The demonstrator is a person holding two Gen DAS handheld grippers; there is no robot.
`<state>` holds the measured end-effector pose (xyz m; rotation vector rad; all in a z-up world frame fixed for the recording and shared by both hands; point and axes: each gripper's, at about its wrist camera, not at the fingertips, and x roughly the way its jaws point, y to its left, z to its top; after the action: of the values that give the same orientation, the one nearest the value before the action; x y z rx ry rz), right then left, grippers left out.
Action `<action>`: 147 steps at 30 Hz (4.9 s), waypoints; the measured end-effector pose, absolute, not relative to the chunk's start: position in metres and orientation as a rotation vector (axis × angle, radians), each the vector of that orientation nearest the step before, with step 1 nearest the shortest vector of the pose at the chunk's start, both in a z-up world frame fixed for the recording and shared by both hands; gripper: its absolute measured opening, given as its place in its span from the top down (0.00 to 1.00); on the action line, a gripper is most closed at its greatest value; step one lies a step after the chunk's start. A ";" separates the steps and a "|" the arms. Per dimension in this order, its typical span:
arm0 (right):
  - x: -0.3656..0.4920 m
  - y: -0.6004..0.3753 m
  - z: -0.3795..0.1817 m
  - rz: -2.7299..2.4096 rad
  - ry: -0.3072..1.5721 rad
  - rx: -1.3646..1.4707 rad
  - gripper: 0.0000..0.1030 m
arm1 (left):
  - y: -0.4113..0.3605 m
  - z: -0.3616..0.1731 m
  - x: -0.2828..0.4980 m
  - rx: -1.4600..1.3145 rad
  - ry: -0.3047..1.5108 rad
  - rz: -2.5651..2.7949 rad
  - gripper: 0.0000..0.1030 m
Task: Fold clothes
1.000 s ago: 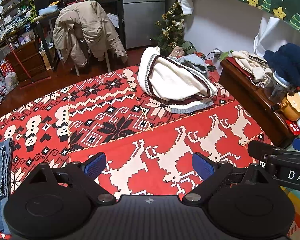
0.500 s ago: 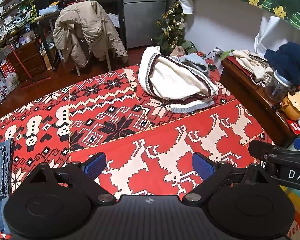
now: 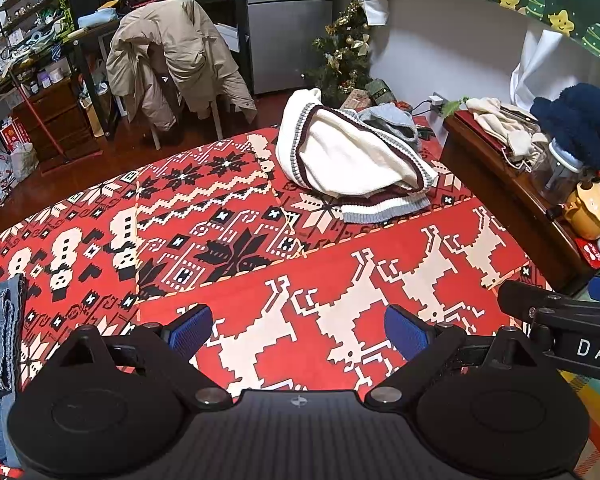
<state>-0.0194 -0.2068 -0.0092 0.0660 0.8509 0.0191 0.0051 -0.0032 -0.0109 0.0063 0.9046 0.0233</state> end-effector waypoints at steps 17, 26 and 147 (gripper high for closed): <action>-0.012 -0.206 -0.008 0.008 0.859 0.062 0.01 | -0.002 -0.001 0.010 -0.004 0.876 0.031 0.10; 0.006 -0.215 -0.001 0.012 0.846 0.124 0.01 | 0.008 0.011 0.036 0.023 0.828 0.101 0.09; -0.081 -0.076 -0.120 0.548 0.896 0.039 0.92 | 0.144 -0.117 -0.130 -0.482 0.828 -0.020 0.82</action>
<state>-0.0814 -0.0755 -0.1197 0.0390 0.8960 0.5481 -0.1300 0.1444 -0.1168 -0.4823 0.8280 -0.0204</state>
